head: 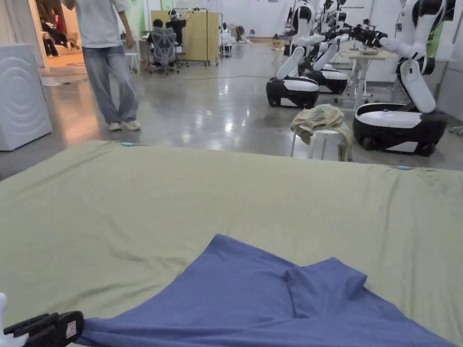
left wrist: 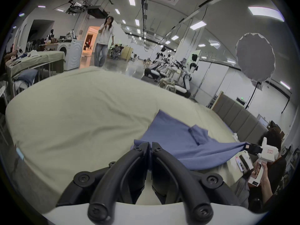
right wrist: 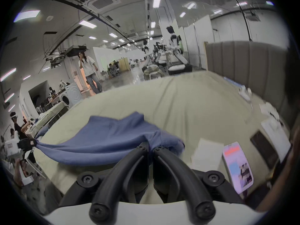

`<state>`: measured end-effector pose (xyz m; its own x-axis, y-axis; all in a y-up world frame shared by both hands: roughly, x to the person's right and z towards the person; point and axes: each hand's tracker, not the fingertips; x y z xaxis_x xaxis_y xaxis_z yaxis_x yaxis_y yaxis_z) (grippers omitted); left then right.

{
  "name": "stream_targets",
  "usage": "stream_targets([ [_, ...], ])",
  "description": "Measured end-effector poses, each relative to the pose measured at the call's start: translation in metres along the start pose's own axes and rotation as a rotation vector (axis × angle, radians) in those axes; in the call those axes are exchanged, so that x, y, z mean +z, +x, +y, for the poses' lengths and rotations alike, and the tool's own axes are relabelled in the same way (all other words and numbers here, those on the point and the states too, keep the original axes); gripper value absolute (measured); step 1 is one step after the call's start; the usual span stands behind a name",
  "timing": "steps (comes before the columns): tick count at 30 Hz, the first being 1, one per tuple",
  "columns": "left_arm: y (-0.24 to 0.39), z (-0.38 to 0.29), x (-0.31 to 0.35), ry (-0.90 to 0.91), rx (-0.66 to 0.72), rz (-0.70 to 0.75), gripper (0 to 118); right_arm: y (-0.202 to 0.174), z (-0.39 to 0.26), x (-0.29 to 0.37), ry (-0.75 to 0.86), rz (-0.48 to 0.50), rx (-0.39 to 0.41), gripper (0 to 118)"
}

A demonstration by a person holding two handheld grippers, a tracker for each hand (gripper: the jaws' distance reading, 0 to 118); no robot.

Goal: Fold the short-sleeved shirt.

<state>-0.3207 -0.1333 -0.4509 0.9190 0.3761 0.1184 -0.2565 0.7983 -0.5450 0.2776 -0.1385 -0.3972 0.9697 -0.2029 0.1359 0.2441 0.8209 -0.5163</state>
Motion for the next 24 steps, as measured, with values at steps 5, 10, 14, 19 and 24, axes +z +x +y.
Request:
stream_targets([
  [5,-0.016,-0.048,-0.008,-0.093,0.051,0.041,5,0.007,-0.045,-0.003,-0.125,-0.006,0.024,5],
  [10,-0.013,-0.055,-0.006,-0.096,-0.027,0.121,13,0.019,-0.060,-0.011,-0.161,-0.120,0.059,33],
  [14,0.006,-0.044,0.022,0.061,-0.193,0.212,54,0.027,-0.051,0.007,-0.113,-0.131,0.063,65],
  [19,0.054,-0.026,0.062,0.249,-0.344,0.246,58,0.006,-0.029,0.051,0.101,-0.097,0.129,65],
  [24,0.107,-0.017,0.089,0.378,-0.421,0.177,58,-0.028,-0.004,0.082,0.317,0.016,0.183,65],
])
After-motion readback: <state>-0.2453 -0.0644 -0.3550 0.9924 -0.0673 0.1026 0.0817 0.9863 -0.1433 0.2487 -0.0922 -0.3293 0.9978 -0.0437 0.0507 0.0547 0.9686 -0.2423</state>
